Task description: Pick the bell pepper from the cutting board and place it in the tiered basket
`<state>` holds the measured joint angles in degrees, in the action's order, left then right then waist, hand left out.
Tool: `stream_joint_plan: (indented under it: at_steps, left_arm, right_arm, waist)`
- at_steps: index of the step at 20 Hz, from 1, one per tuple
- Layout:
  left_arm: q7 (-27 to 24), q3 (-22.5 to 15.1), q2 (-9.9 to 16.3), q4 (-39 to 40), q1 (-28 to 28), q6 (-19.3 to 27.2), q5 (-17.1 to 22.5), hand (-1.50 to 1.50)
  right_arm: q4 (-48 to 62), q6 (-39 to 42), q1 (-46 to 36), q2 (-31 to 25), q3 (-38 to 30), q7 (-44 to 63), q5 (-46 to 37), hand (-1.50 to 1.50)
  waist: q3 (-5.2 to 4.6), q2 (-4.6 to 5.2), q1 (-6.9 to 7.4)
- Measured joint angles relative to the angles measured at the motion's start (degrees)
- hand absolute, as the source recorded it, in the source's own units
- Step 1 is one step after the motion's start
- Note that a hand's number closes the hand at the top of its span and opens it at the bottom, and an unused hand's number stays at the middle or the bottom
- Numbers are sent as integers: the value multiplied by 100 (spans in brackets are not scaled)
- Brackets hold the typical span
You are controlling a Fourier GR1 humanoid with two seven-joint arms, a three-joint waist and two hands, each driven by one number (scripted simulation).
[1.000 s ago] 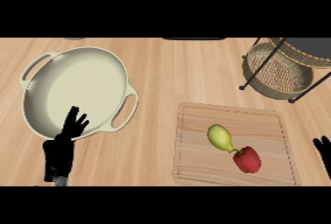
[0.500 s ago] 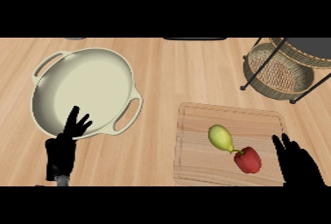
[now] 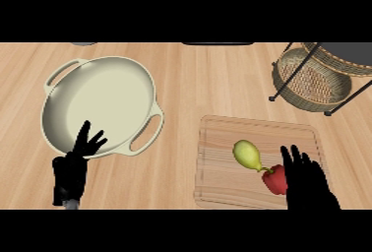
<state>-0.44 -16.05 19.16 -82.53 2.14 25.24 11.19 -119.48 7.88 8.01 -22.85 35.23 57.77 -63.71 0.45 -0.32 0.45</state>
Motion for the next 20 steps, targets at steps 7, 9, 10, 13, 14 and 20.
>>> stream_joint_plan:
  at_steps: [7, 9, 10, 13, 14, 20]
  left_arm:
    - [13, 76, -101, 21, 7, -74, -92, 0]
    - [-85, 107, -120, 29, 40, -144, -95, 0]
    - [-79, 119, -137, 26, 44, -136, -124, 0]
    - [-50, 168, -140, 2, 58, -219, -134, 0]
    - [-92, 190, -133, -1, 73, -291, -115, 0]
    - [-163, 244, -225, -28, 147, -308, -209, 0]
  right_arm:
    - [590, 220, -247, 405, -140, -99, 8, -150]
    - [675, 306, -286, 401, -291, -165, 103, -150]
    - [697, 335, -314, 456, -302, -168, 96, -150]
    - [684, 533, -353, 539, -395, -179, 147, -150]
    - [728, 602, -401, 549, -477, -214, 203, -150]
    - [990, 649, -275, 706, -600, -305, 227, -150]
  waist:
    - [12, -12, -11]
    - [13, -13, -17]
    - [13, -14, -19]
    - [6, -11, -27]
    - [3, -10, -27]
    - [12, -16, -37]
